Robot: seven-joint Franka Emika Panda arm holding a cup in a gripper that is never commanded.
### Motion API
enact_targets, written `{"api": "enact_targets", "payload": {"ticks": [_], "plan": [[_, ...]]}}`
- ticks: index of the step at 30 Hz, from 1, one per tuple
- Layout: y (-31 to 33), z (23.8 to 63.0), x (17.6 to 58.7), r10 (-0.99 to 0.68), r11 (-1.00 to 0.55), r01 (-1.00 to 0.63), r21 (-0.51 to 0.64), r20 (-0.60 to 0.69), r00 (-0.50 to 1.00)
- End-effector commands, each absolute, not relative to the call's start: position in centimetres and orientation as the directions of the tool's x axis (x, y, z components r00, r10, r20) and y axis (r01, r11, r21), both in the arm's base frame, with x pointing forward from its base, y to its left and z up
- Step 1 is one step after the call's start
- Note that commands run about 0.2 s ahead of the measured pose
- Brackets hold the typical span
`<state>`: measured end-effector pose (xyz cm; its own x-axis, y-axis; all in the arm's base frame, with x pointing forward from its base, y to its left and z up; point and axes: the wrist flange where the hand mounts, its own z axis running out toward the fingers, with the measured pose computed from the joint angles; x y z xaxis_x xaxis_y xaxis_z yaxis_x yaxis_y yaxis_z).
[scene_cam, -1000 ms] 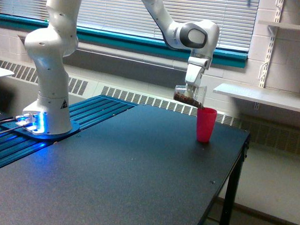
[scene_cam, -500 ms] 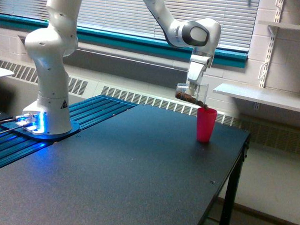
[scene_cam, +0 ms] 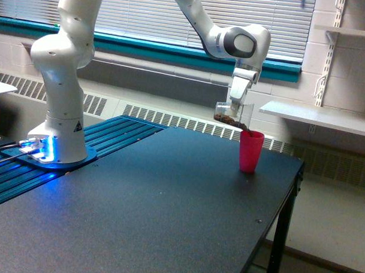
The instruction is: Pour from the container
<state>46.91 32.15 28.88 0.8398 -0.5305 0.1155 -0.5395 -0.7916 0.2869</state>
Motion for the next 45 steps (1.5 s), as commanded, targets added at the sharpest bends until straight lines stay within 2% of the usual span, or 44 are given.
{"api": "enact_targets", "payload": {"ticks": [1, 15, 45], "plan": [[32.76, 29.21, 46.83, -0.506, -0.803, -0.516, 0.297, 0.115, 0.855], [32.36, 30.08, 47.04, -0.491, -0.802, -0.501, 0.325, 0.119, 0.863], [32.53, 29.37, 46.66, -0.438, -0.813, -0.433, 0.389, 0.080, 0.895]]}}
